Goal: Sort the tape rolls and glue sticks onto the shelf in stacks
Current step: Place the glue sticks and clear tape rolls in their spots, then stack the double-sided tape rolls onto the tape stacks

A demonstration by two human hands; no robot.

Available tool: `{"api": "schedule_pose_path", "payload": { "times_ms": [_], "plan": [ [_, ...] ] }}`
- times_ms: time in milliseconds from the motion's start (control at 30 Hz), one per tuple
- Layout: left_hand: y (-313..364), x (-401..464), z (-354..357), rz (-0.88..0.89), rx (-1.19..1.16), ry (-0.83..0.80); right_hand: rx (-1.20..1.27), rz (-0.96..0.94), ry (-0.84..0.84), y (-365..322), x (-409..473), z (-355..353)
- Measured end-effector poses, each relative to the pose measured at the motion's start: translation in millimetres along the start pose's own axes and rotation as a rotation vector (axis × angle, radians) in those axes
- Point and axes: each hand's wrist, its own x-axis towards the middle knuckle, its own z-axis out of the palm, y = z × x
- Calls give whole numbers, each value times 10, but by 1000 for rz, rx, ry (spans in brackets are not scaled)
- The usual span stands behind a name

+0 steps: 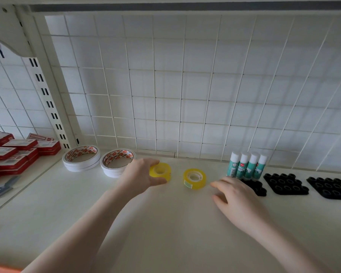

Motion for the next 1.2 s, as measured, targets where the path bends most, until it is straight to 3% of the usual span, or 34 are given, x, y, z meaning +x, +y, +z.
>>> {"api": "schedule_pose_path", "payload": {
  "times_ms": [367,633,867,1200],
  "plan": [
    [-31,-29,-14,31,-29,-14,-122,-35,1,29,-35,-77],
    [176,-113,-79,259,178,59,-244,22,122,267,-279,-252],
    [747,-403,73,401,231,101,-295,201,262,824,-813,-594],
    [2283,-880,1096,386,212,99,-385,273,404,2399,-1821,-1264]
  ]
}}
